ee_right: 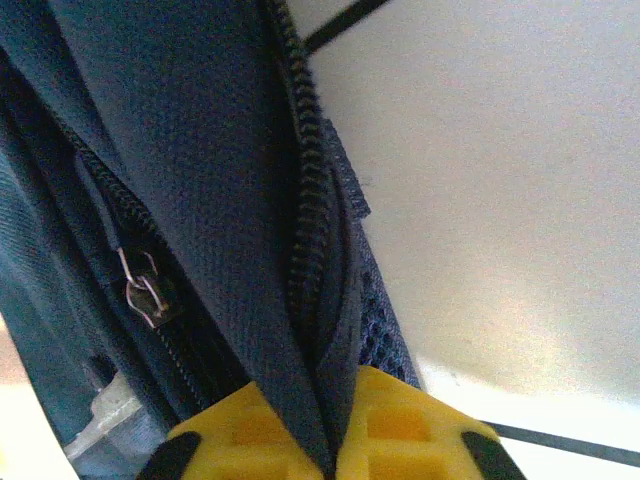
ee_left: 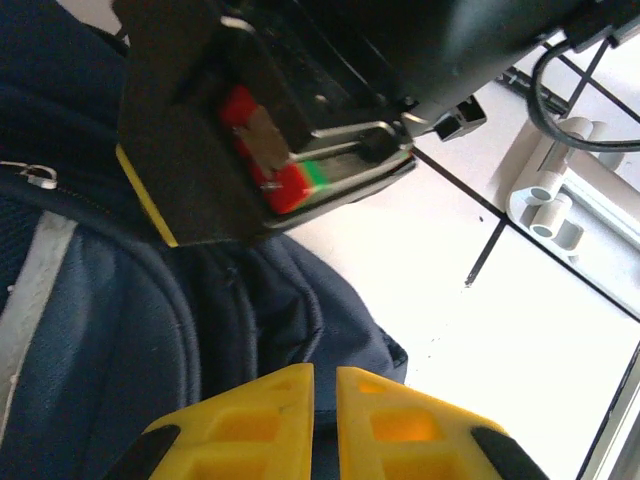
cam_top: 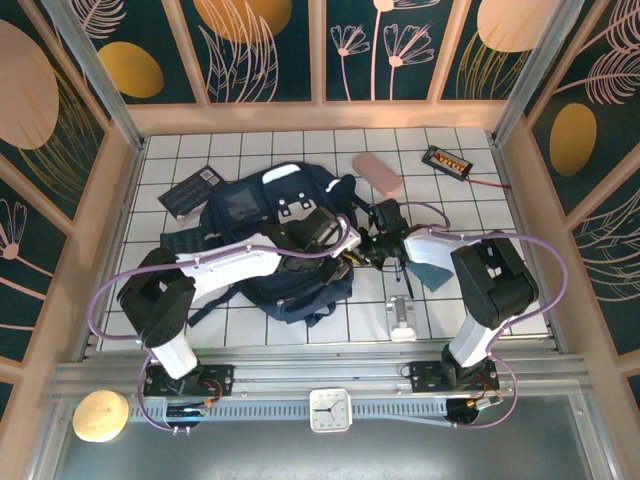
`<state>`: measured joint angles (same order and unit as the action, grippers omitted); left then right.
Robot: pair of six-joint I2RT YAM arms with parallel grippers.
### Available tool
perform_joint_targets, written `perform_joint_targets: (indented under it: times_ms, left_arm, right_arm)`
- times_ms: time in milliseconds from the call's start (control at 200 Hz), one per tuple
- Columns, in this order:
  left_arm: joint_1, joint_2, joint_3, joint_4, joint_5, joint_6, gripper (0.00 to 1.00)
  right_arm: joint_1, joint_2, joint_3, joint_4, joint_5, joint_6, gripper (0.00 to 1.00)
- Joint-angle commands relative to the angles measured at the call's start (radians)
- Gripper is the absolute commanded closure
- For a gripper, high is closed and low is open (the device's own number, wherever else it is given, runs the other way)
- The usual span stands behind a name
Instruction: Pack books, pencil case, and school supplies into a backpack
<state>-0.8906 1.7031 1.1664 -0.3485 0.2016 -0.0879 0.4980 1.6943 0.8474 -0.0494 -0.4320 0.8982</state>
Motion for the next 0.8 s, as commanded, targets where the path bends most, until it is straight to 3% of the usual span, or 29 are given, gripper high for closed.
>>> perform_joint_targets:
  times_ms: [0,115,230,390,636,796]
  left_arm:
    - [-0.004,-0.097,-0.008,-0.015,-0.05,-0.029,0.71]
    - [0.012,-0.244,-0.022,-0.093,-0.203,-0.102,0.4]
    - [0.053,-0.427,-0.115,-0.159,-0.293,-0.225,0.26]
    - [0.061,-0.528,-0.31,-0.191,-0.218,-0.353,0.27]
    - [0.061,-0.512,-0.501,0.002,-0.073,-0.513,0.31]
    - [0.061,-0.46,-0.487,0.025,-0.115,-0.547,0.34]
  right_arm:
    - [0.005,-0.026,0.056,-0.005,0.118,0.028,1.0]
    - [-0.007,-0.078,0.138,-0.104,0.138,0.018,1.0]
    - [-0.049,-0.115,0.213,-0.19,0.118,0.007,1.0]
    - [-0.095,-0.097,0.309,-0.271,0.071,-0.034,1.0]
    - [-0.122,-0.068,0.353,-0.329,0.051,-0.067,1.0]
    - [-0.122,-0.075,0.349,-0.345,0.045,-0.076,1.0]
